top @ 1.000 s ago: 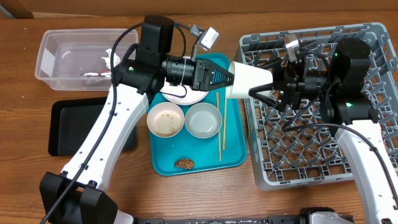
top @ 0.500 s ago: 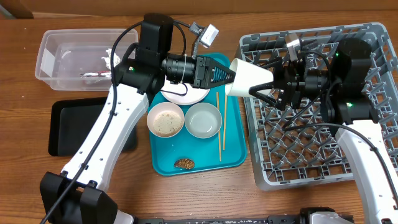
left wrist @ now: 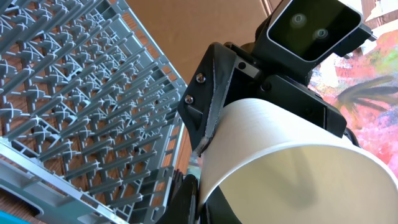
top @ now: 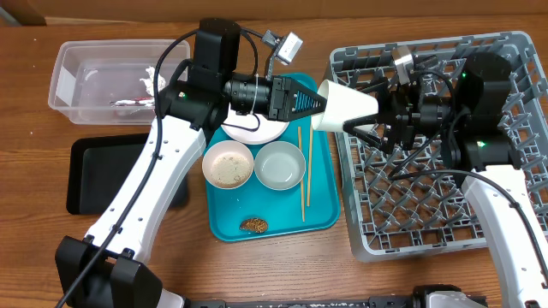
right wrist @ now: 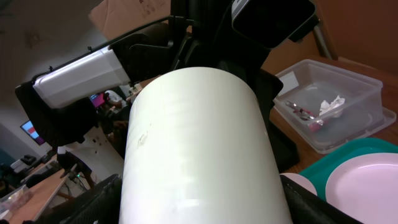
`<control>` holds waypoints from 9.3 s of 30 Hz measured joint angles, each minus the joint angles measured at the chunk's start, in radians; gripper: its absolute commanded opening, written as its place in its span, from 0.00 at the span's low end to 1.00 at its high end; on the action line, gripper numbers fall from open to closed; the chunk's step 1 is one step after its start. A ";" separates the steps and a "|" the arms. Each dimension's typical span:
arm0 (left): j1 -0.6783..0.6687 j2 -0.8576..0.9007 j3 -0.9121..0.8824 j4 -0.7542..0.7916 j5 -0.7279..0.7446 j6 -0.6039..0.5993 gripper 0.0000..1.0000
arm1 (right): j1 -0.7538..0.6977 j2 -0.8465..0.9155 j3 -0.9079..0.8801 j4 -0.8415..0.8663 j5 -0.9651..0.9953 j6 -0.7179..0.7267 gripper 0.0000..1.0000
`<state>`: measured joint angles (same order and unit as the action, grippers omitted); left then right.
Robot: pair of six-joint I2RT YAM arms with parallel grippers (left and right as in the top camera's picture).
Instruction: Sort waste into correct bins and load items into the dishwasher
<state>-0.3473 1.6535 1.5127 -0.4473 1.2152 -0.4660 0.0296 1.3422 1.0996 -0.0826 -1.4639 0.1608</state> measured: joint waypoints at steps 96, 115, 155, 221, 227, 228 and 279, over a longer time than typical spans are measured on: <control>0.288 -0.102 0.016 -0.645 -1.141 0.156 0.77 | -0.704 0.522 0.504 -1.295 1.570 0.050 0.25; 0.288 -0.102 0.016 -0.645 -1.141 0.156 0.77 | -0.715 0.524 0.559 -1.440 1.542 0.069 0.08; 0.288 -0.102 0.016 -0.650 -1.141 0.156 0.86 | -0.715 0.524 0.581 -1.410 1.308 0.027 1.00; -0.125 -0.062 -0.377 -0.463 -1.238 0.234 0.61 | -0.048 0.281 0.579 -1.365 1.218 -0.134 1.00; -0.127 -0.061 -0.427 -0.388 -1.305 0.234 0.57 | -0.048 0.281 0.579 -1.366 1.218 -0.134 1.00; -0.127 -0.061 -0.433 -0.377 -1.310 0.234 0.57 | -0.048 0.281 0.579 -1.366 1.218 -0.134 1.00; -0.108 0.071 -0.146 -0.635 -1.294 0.210 0.04 | -0.048 0.281 0.579 -1.371 1.220 -0.134 1.00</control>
<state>-0.4553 1.7248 1.3670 -1.0821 -0.0792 -0.2562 -0.0185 1.6234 1.6791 -1.4536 -0.2443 0.0269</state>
